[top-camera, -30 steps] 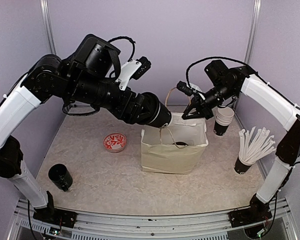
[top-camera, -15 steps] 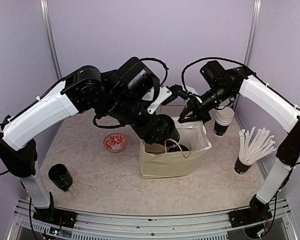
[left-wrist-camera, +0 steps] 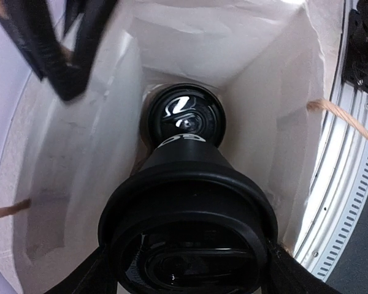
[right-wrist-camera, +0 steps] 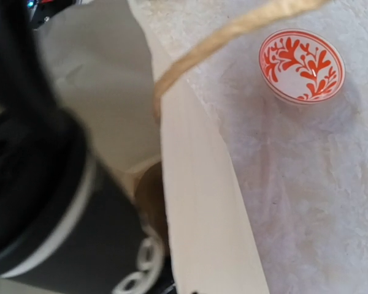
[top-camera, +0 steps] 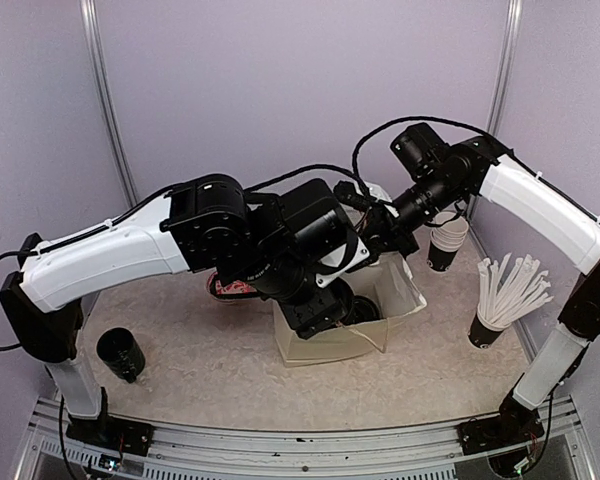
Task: Pack the takeout coffee
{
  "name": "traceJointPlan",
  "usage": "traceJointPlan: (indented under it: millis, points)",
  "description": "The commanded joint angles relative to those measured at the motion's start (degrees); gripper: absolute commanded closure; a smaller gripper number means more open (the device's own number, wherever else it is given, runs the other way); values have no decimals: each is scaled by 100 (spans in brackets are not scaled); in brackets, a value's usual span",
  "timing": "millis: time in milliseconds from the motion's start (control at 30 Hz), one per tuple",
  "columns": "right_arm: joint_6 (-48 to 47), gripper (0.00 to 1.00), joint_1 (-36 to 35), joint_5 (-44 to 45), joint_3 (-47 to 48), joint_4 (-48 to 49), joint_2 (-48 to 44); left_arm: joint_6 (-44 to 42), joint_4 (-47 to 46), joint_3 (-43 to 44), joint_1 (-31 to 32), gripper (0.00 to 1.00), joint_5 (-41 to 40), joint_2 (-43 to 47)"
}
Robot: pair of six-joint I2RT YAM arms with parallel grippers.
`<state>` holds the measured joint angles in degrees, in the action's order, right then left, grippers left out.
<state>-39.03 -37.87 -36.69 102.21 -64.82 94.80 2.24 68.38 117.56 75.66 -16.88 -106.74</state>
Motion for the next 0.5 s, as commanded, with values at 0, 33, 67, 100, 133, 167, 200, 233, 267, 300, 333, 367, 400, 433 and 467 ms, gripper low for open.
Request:
traceJointPlan:
  millis: [0,33,67,100,133,167,200,233,267,300,333,367,400,433,467]
  points:
    - [166,100,-44,-38,27,63,-247,-75,80,-243,263,25,-142,-100]
    - [199,100,-41,-44,20,80,-268,-28,113,-288,303,25,-189,-116]
    - [236,100,-43,-53,18,95,-284,3,134,-324,341,25,-283,-131]
    - [252,100,-48,-68,19,88,-299,43,166,-349,378,25,-398,-137]
    - [268,100,-46,-100,-1,82,-324,78,189,-355,401,25,-452,-152]
    - [285,100,-45,-124,-19,84,-344,95,205,-354,412,25,-495,-162]
    - [302,100,-52,-154,-39,81,-366,105,207,-340,422,25,-564,-169]
    - [298,99,-58,-185,-57,63,-379,105,230,-312,428,25,-633,-188]
    - [287,99,-81,-230,-61,16,-387,86,229,-303,432,25,-699,-204]
    - [262,99,-105,-262,-69,-20,-396,49,232,-290,430,25,-762,-234]
    - [234,98,-146,-280,-82,-55,-399,-2,218,-289,439,25,-832,-270]
    - [204,98,-188,-293,-101,-90,-408,-49,214,-295,439,25,-888,-295]
    - [173,98,-236,-295,-123,-116,-412,-109,202,-304,436,25,-921,-324]
    - [154,98,-281,-276,-143,-126,-413,-183,179,-318,440,25,-936,-348]
    - [151,98,-313,-251,-153,-135,-410,-204,162,-342,448,25,-950,-380]
